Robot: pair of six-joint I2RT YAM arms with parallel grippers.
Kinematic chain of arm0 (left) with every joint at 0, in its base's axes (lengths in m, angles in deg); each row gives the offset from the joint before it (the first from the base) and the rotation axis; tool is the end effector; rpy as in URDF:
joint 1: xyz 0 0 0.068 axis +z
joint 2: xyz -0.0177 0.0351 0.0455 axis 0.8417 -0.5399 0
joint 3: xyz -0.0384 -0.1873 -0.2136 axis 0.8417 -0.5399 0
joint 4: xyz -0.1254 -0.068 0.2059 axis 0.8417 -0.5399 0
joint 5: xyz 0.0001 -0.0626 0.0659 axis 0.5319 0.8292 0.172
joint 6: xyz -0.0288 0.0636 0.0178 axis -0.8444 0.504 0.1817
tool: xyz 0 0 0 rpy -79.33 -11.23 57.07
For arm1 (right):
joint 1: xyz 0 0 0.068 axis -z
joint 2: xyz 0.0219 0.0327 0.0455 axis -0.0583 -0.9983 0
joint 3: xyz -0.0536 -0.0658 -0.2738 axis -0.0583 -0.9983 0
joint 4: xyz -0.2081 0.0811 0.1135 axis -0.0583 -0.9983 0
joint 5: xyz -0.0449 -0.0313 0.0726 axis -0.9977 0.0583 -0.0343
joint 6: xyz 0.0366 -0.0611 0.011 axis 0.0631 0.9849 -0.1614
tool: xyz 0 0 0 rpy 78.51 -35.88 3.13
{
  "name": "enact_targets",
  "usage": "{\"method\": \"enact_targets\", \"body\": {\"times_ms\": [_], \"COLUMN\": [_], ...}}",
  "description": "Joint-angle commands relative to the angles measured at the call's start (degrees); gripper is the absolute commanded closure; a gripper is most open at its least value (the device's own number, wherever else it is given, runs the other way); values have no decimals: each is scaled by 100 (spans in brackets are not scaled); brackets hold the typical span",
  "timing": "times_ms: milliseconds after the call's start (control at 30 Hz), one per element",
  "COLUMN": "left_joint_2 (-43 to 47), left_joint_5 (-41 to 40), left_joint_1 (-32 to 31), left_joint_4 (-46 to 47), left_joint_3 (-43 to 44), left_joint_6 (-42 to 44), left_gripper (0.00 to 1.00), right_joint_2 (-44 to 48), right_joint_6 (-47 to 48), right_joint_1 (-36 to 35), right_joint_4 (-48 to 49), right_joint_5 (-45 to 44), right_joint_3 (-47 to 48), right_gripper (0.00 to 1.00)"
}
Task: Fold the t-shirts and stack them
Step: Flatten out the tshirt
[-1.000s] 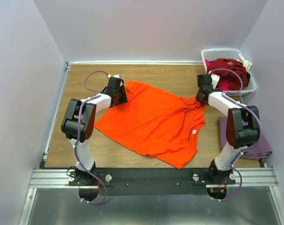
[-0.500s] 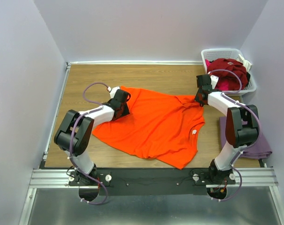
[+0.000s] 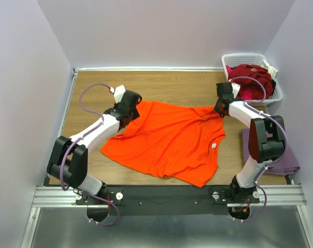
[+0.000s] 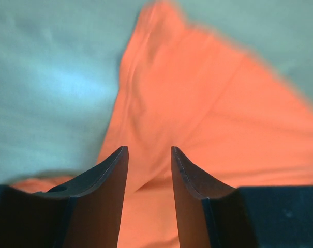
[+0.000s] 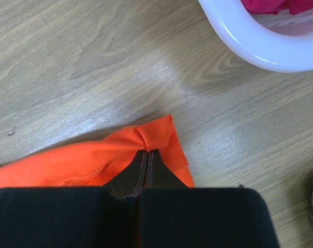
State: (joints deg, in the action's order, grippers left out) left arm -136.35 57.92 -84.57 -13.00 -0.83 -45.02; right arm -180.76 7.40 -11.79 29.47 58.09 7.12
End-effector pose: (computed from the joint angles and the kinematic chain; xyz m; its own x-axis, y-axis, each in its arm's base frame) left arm 0.2909 -0.1253 0.2255 -0.6298 -0.4334 -0.6446 -0.3444 0.8997 -0.2684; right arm 0.3754 0.0326 0.1954 -0.6519 0.3274 -0.6840 0.4422 0.8969 0.0079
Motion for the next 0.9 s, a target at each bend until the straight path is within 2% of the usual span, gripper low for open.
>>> {"method": "enact_targets", "body": {"times_ms": [0,167,433,700,867], "left_joint_2": [150,-580,-1914,-2646,-2831], "left_joint_5": [-817,-536,721,1283,1293], "left_joint_1": [316,737,1292,1309,1309], "left_joint_4": [-56,41,454,560,595], "left_joint_3": [873,1559,2323,2500,2378], "left_joint_6": [232,409,981,1165,1121], "left_gripper": [53,53,58,59,59], "right_joint_2": [101,75,66,101,75], "right_joint_6": [-99,-108,-99,-134,-143], "right_joint_1": [-17,-17,-17,-25,-17], "right_joint_4": [-49,-49,-49,-49,-40], "right_joint_5": [81,99,99,81,81], "right_joint_3": [106,97,88,79,88], "right_gripper": [99,99,99,99,99]}}
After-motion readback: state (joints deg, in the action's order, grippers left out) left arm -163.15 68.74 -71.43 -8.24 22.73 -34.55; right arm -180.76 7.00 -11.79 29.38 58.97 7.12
